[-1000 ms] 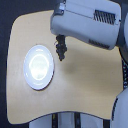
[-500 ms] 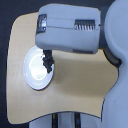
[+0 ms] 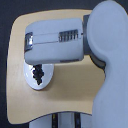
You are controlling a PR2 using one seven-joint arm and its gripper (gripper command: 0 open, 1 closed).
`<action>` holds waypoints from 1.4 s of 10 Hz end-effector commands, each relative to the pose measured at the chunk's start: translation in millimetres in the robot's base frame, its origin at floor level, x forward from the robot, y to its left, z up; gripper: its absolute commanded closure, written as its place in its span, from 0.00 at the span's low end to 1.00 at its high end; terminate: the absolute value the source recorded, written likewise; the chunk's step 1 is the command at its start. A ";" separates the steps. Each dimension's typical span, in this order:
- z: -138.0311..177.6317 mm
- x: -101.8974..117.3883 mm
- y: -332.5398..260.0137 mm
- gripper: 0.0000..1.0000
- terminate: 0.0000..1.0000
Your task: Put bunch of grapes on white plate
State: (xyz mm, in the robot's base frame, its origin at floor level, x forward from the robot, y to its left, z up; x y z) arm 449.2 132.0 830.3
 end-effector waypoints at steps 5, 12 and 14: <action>-42.1 11.7 5.2 1.00 0.00; -46.6 20.8 1.9 1.00 0.00; -46.3 22.3 3.1 1.00 0.00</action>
State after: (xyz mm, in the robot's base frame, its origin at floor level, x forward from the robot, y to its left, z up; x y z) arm 466.5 135.3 787.7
